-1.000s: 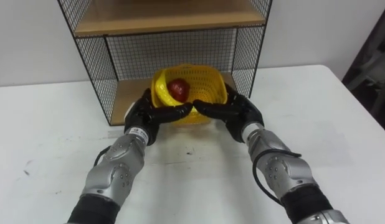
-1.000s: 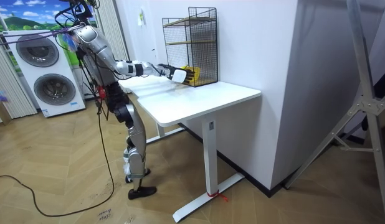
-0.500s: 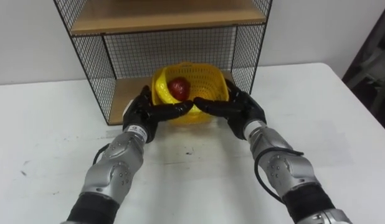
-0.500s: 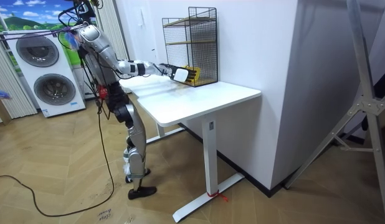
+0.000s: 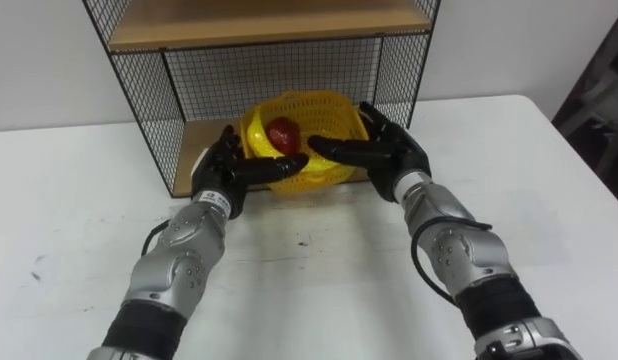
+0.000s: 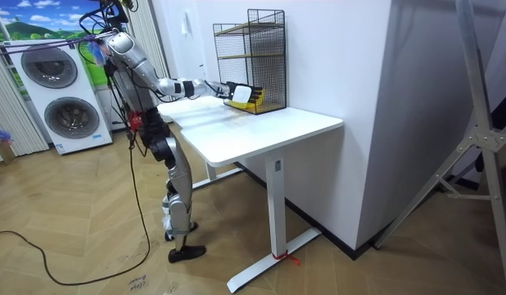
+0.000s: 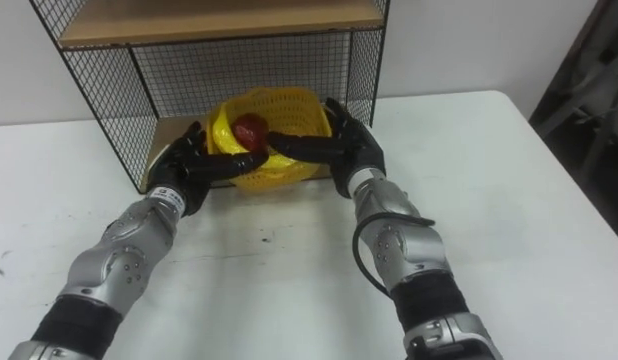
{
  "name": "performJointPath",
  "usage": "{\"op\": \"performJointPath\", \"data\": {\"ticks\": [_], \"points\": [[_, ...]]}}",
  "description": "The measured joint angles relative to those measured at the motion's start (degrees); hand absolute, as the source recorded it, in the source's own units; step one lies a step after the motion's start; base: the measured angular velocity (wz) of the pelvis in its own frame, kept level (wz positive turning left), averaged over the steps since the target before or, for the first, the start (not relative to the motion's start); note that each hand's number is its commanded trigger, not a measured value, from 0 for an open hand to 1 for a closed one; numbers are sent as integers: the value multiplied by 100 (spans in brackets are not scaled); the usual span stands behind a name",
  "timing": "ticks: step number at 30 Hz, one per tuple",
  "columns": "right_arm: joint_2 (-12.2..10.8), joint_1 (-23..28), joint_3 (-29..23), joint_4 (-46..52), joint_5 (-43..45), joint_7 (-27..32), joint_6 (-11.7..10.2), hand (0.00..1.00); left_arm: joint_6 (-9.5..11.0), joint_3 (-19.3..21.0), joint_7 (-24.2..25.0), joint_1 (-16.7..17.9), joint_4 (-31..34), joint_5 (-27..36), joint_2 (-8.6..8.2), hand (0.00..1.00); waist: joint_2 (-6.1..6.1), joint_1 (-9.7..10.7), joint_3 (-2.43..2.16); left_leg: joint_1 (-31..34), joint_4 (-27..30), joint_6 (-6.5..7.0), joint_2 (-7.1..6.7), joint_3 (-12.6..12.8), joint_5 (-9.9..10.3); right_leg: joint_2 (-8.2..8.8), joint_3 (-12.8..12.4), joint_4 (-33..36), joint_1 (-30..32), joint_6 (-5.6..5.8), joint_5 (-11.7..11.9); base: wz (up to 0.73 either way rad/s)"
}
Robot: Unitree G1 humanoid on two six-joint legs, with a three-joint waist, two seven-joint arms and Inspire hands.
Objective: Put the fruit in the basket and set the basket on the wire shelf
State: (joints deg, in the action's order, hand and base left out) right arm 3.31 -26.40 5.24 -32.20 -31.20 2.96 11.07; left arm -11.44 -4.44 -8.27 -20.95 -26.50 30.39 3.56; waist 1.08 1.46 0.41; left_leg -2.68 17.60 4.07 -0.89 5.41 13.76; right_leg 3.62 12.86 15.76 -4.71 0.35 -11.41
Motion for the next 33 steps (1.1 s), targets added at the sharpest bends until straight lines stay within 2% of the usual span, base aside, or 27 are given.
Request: {"op": "performJointPath", "data": {"ticks": [7,12,16,18,19,25,29,33], "points": [[61,-4,-35,0,0,5,-1,0,0,34,14,-109,15,8,29,0,0,-2,0,15,1,1,0,12,0,1,-10,2,25,0,0,0],[70,-4,-43,0,-1,5,-1,0,-13,203,15,-120,15,10,31,0,2,21,-2,72,16,3,0,16,-5,2,-18,18,87,0,0,0],[86,-4,-46,1,0,5,0,0,-29,222,14,-121,16,18,33,0,13,22,-18,104,30,3,0,9,-5,2,-10,19,105,0,0,0],[99,-4,-47,8,14,5,1,0,-73,266,7,-121,41,33,33,0,23,13,-51,106,6,3,0,23,-5,3,-21,26,123,0,0,0],[109,-4,-46,25,30,6,1,0,-82,285,5,-121,64,33,33,0,25,7,-53,106,4,3,2,32,-5,3,-28,30,128,0,0,-5],[156,-3,-57,163,102,-16,8,0,-99,645,-10,-121,504,-8,44,0,26,-25,-53,113,-2,6,4,63,-7,4,-57,33,155,1,1,-1],[168,-3,-57,253,108,-20,8,0,-99,694,-23,-121,767,-5,224,0,26,-23,-53,94,-19,6,2,65,-23,4,-59,11,137,2,1,0],[182,-3,-57,264,90,-10,8,0,-99,694,-31,-120,797,5,252,0,26,-27,-53,88,-35,3,2,64,-31,4,-48,-1,124,2,1,0]]}}
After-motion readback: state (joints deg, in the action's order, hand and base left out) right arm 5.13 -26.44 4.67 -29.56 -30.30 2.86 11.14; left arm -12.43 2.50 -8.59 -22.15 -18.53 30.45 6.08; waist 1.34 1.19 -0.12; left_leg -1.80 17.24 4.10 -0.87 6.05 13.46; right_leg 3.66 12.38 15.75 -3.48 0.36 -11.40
